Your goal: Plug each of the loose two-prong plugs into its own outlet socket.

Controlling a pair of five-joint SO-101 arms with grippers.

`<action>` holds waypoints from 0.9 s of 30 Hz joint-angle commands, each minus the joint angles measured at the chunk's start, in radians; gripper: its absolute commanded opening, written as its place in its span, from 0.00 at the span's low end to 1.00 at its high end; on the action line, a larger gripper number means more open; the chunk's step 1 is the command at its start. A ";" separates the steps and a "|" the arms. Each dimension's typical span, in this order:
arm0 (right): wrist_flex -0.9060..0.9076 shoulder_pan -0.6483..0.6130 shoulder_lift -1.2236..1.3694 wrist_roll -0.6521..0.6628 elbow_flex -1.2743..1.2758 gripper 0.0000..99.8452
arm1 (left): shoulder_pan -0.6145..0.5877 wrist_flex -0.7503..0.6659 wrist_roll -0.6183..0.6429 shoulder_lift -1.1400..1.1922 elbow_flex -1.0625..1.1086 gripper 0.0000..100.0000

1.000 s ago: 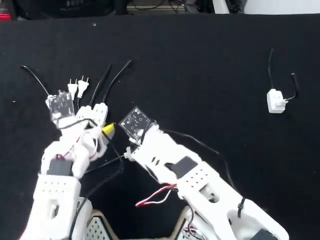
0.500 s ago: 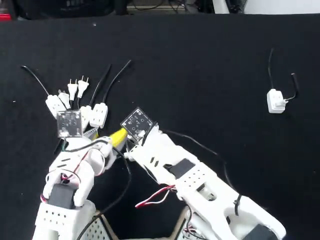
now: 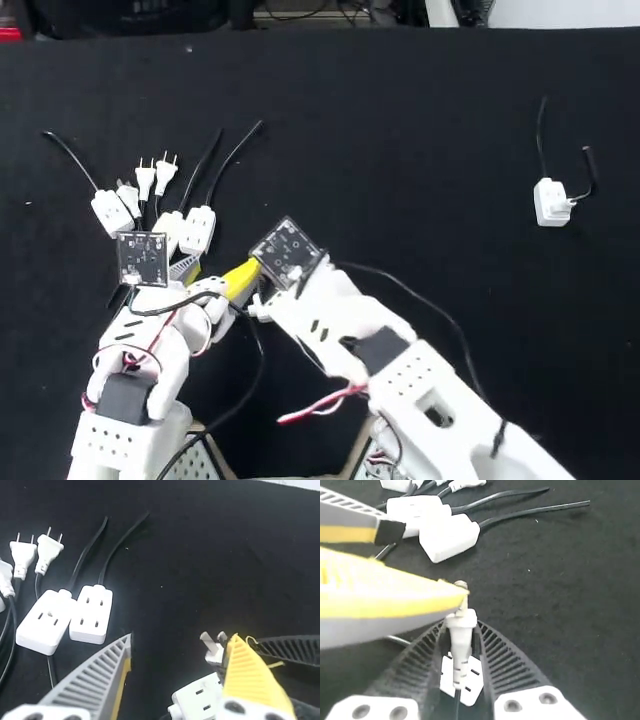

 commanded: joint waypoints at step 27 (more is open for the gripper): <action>0.176 -0.012 -0.390 -0.005 0.041 0.01 | 0.001 0.002 -0.011 0.005 -0.010 0.30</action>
